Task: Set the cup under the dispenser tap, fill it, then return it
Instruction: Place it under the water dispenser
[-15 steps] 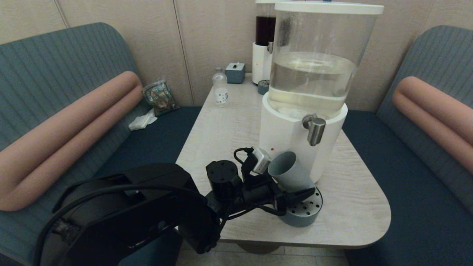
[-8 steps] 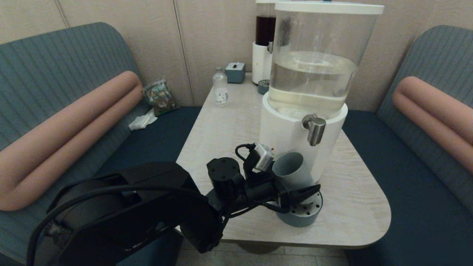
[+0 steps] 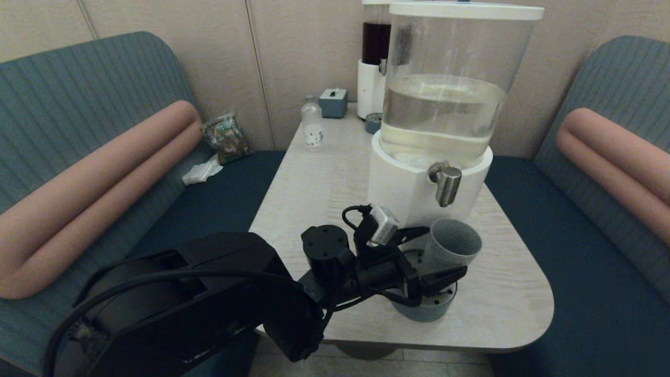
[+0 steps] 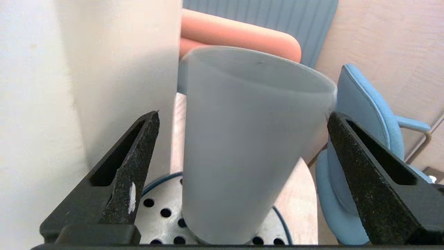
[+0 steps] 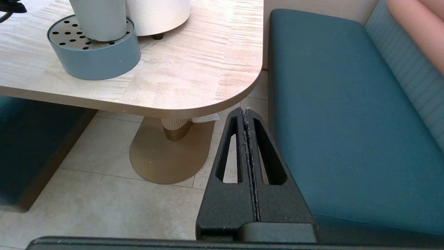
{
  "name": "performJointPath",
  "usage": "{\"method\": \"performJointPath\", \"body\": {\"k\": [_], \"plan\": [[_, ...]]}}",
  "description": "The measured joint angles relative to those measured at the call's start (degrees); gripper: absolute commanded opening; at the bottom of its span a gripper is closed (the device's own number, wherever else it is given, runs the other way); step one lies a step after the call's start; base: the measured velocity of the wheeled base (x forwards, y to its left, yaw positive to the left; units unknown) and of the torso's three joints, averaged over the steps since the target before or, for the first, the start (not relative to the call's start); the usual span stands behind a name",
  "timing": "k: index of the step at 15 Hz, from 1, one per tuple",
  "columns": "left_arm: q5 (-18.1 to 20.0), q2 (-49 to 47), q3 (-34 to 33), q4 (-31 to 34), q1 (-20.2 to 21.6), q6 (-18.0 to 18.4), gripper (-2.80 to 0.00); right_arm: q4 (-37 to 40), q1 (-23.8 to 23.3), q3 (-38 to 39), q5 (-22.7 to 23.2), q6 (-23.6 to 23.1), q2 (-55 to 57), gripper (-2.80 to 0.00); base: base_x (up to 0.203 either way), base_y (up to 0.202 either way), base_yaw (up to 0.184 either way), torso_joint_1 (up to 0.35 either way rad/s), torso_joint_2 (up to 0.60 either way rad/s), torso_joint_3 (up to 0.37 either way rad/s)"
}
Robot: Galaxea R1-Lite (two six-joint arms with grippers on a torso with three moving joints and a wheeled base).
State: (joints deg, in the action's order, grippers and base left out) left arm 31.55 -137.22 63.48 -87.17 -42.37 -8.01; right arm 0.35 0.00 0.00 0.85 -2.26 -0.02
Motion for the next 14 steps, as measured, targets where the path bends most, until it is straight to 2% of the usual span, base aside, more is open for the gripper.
{"method": "performJointPath", "body": {"k": [11,14], "plan": [[-0.4,0.15,-1.35,0.0,-0.44,0.02,0.0,-0.02,0.0,0.0,-0.04,0.15,0.0,-2.8,0.0,0.0,0.0,0.0,0.0,0.0],[-1.04,0.63,-3.53,0.02,-0.35,0.0,0.0,-0.02,0.0,0.0,0.0,0.17,0.0,-2.8,0.0,0.0,0.0,0.0,0.0,0.0]]}}
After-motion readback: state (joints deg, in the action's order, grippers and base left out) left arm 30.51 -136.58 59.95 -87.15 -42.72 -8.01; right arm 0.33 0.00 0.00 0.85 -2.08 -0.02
